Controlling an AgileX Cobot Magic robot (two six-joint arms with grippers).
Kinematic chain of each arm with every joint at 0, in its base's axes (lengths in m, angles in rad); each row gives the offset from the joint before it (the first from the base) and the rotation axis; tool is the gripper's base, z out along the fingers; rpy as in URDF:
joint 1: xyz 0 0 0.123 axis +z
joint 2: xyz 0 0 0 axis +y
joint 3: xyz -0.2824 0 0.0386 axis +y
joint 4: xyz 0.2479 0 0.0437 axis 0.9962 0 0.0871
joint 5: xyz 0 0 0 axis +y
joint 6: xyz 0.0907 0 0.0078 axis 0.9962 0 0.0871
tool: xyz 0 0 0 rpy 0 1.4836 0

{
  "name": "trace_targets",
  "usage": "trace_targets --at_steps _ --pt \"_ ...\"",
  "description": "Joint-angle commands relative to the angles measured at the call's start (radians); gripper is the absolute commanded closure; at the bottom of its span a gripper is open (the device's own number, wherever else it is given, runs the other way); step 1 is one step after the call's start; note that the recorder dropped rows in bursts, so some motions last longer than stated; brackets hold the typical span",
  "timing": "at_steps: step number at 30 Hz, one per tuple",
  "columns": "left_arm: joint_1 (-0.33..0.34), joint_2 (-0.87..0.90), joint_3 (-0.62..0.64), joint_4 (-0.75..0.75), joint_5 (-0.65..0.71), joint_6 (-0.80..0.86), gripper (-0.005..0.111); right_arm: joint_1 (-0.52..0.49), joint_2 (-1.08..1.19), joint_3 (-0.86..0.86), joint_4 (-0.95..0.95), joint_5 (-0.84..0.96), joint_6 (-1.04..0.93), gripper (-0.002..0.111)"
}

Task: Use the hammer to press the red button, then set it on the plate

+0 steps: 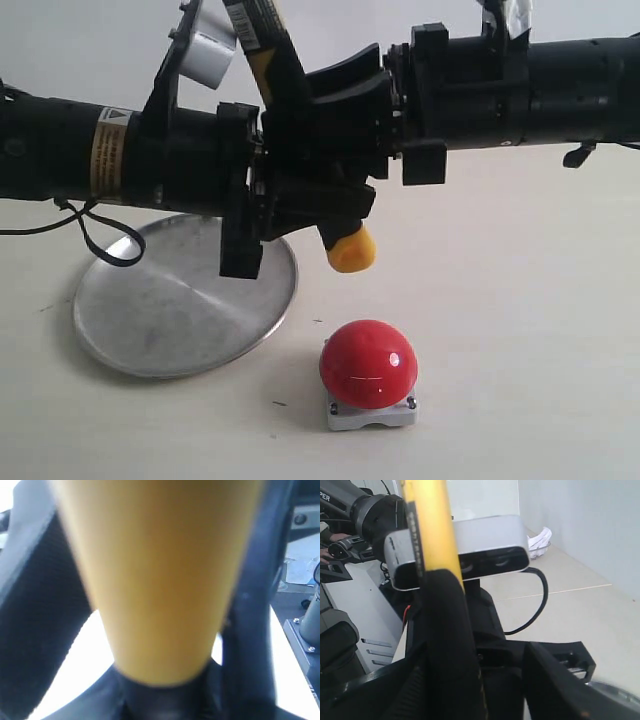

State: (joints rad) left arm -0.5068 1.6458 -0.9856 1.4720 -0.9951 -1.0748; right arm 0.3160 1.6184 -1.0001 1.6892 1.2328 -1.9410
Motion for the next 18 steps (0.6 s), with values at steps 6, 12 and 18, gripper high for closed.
trace_targets --at_steps 6,12,18 --pt "-0.032 -0.010 -0.003 -0.038 -0.031 0.010 0.107 0.009 0.002 -0.008 0.055 -0.012 -0.039 0.049" --pt "-0.032 -0.010 -0.003 -0.010 -0.031 0.020 0.107 0.009 0.002 -0.008 0.055 -0.012 -0.045 0.049" --pt "-0.032 -0.010 -0.003 -0.010 -0.017 0.022 0.107 0.009 0.000 -0.008 0.055 -0.012 -0.045 0.049"
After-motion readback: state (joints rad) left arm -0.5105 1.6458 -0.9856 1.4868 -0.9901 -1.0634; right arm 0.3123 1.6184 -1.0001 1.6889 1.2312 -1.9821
